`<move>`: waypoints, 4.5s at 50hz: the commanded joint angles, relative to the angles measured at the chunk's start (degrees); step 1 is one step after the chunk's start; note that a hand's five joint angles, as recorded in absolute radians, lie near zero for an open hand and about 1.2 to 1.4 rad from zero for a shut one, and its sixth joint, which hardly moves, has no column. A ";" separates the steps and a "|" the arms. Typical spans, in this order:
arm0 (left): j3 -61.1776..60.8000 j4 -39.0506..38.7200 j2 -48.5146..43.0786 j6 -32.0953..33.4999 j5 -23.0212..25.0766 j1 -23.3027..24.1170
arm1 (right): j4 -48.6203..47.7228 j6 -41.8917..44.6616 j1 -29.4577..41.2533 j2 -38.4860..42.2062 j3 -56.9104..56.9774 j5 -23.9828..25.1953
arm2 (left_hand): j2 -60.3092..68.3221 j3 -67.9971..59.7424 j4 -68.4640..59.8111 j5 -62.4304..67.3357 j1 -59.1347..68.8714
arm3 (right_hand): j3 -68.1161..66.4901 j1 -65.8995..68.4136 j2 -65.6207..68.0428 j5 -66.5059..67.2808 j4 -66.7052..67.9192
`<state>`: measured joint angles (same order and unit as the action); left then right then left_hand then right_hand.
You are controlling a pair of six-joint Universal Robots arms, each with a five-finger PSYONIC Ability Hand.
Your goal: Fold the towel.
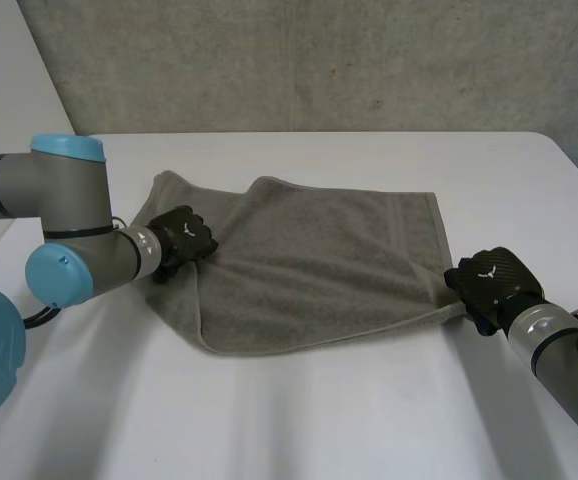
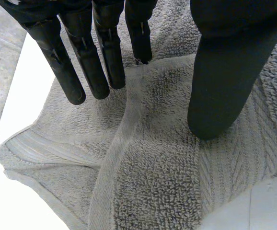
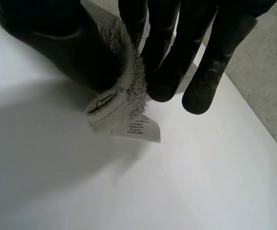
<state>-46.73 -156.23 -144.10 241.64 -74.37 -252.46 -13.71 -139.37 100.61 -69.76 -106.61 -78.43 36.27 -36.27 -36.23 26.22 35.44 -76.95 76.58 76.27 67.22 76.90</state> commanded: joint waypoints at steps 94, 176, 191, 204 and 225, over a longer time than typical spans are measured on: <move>-22.62 -17.36 10.25 -0.03 0.28 -3.04 | 0.00 3.31 0.12 1.47 -0.17 -0.06 | 33.32 -33.33 -33.36 33.38 34.16 | -3.05 3.42 3.73 2.78 3.10; -38.38 -57.26 18.71 -44.85 -19.23 -5.06 | 26.72 0.68 4.42 23.44 55.90 -3.66 | 43.73 -43.73 -43.77 43.78 44.56 | -3.05 3.42 3.73 2.78 3.10; -26.22 -56.64 7.70 -44.67 -19.94 -3.65 | 18.99 3.84 6.00 36.53 68.03 -12.45 | -26.20 26.20 26.16 -26.15 -25.37 | 66.95 -66.58 -66.27 -67.22 -66.90; -33.76 -54.53 17.78 -44.85 -21.25 -5.32 | 19.69 -1.07 5.57 21.99 58.92 -12.81 | -26.06 26.05 26.01 -26.00 -25.22 | 66.95 -66.58 -66.27 -67.22 -66.90; -54.00 -47.18 36.62 -44.50 -0.09 -7.87 | 32.49 -11.16 6.35 7.67 41.89 3.62 | 1.19 -1.19 -1.23 1.24 2.02 | 45.00 -44.63 -44.31 -45.27 -44.95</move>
<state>-100.28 -208.90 -107.15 197.00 -81.88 -259.13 12.15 -144.16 106.65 -67.86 -71.28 -80.14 29.49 -29.47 -29.49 19.34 29.52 -30.72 30.69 30.61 21.03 30.57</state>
